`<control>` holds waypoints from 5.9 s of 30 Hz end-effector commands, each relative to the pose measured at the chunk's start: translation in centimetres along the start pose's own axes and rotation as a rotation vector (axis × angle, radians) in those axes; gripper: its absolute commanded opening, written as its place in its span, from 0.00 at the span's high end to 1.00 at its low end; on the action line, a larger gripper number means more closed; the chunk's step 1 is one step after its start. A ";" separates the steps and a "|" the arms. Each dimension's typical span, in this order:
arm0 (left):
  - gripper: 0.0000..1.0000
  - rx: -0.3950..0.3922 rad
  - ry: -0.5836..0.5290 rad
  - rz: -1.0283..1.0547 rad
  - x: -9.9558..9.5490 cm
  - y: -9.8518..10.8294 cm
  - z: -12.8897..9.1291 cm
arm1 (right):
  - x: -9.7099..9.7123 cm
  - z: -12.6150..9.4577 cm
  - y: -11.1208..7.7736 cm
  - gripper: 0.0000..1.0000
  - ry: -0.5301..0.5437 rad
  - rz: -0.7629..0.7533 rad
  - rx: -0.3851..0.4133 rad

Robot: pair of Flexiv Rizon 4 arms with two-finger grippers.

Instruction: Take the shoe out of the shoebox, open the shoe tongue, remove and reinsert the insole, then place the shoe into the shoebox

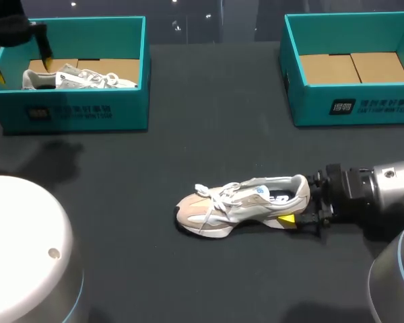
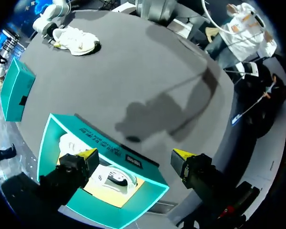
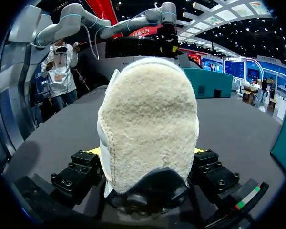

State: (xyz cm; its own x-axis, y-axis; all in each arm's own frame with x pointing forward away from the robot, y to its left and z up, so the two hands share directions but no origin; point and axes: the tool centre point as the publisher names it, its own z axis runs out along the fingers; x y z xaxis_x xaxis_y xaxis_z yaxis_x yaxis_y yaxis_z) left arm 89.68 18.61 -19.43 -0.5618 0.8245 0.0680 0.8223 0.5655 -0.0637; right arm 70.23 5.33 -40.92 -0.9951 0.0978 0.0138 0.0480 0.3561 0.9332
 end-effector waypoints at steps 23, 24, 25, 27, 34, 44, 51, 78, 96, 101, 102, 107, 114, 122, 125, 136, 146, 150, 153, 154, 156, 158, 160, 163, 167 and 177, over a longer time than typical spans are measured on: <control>0.00 -0.036 -0.014 -0.197 -1.7 -5.5 0.0 | 0.0 0.2 0.1 1.00 -0.001 0.000 0.003; 0.00 -0.042 -0.016 -0.236 -1.7 -6.1 0.2 | 0.0 0.2 0.1 1.00 -0.001 0.000 0.003; 0.00 -0.028 -0.021 -0.278 -1.7 -6.6 0.4 | 0.0 0.2 0.1 1.00 -0.001 0.000 0.003; 0.00 0.008 -0.026 -0.339 -2.0 -7.9 0.6 | 0.0 0.2 0.1 1.00 -0.001 0.000 0.003; 0.00 0.060 -0.058 -0.535 -3.0 -14.3 1.2 | 0.0 0.2 0.1 1.00 -0.001 0.000 0.003; 0.00 -0.035 -0.098 -0.734 -3.8 -17.3 1.6 | 0.0 0.2 0.1 1.00 -0.001 0.000 0.003; 0.00 -0.035 -0.098 -0.734 -3.8 -17.3 1.6 | 0.0 0.2 0.1 1.00 -0.001 0.000 0.003; 0.00 -0.044 -0.119 -1.179 -6.2 -22.9 4.7 | 0.0 0.2 0.1 1.00 -0.001 0.000 0.003; 0.00 -0.020 -0.146 -1.653 -6.2 -29.8 5.5 | 0.0 0.2 0.1 1.00 -0.001 0.000 0.003; 0.00 -0.028 -0.088 -1.887 -7.2 -31.4 5.8 | 0.0 0.2 0.1 1.00 -0.001 0.000 0.003; 0.00 -0.028 -0.088 -1.887 -7.2 -31.4 5.8 | 0.0 0.2 0.1 1.00 -0.001 0.000 0.003; 0.00 -0.028 -0.088 -1.887 -7.2 -31.4 5.8 | 0.0 0.2 0.1 1.00 -0.001 0.000 0.003; 0.00 -0.105 -0.108 -2.072 -8.1 -33.1 7.0 | 0.0 0.2 0.1 1.00 -0.001 0.000 0.003; 0.00 -0.197 -0.167 -2.384 -10.2 -38.2 9.0 | 0.0 0.2 0.1 1.00 -0.001 0.000 0.003; 0.00 -0.189 -0.234 -2.457 -11.3 -39.5 9.4 | 0.0 0.2 0.1 1.00 -0.001 0.000 0.003; 0.00 -0.063 -0.209 -2.631 -14.6 -40.4 9.7 | 0.0 0.2 0.1 1.00 -0.001 0.000 0.003; 0.00 -0.100 -0.250 -2.683 -15.8 -40.4 10.4 | 0.0 0.2 0.1 1.00 -0.001 0.000 0.003; 0.00 -0.108 -0.275 -2.688 -17.7 -41.6 10.6 | 0.0 0.2 0.1 1.00 -0.001 0.000 0.003; 0.00 -0.101 -0.281 -2.686 -19.2 -42.7 10.6 | 0.0 0.2 0.1 1.00 -0.001 0.000 0.003; 0.00 -0.099 -0.280 -2.687 -19.7 -43.0 10.5 | 0.0 0.2 0.1 1.00 -0.001 0.000 0.003; 0.00 -0.083 -0.289 -2.703 -20.7 -43.7 10.2 | 0.0 0.2 0.1 1.00 -0.001 0.000 0.003; 0.00 -0.076 -0.264 -2.710 -21.4 -44.0 9.8 | 0.0 0.2 0.1 1.00 -0.001 0.000 0.003; 0.00 -0.098 -0.240 -2.740 -21.9 -43.9 9.3 | 0.0 0.2 0.1 1.00 -0.001 0.000 0.003; 0.00 -0.098 -0.240 -2.740 -21.9 -43.9 9.3 | 0.0 0.2 0.1 1.00 -0.001 0.000 0.003; 0.00 -0.098 -0.240 -2.740 -21.9 -43.9 9.3 | 0.0 0.2 0.1 1.00 -0.001 0.000 0.003; 0.00 -0.171 -0.209 -2.790 -24.0 -44.7 10.3 | 0.0 0.2 0.1 1.00 -0.001 0.000 0.003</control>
State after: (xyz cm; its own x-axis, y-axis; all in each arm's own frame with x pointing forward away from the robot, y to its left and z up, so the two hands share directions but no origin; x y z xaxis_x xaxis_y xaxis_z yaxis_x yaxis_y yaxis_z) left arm 65.54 -23.96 -27.47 -0.0149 -0.9994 -0.0322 -0.9997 0.0154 -0.0163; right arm 70.26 5.40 -40.97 -0.9951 0.0983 0.0137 0.0479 0.3543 0.9339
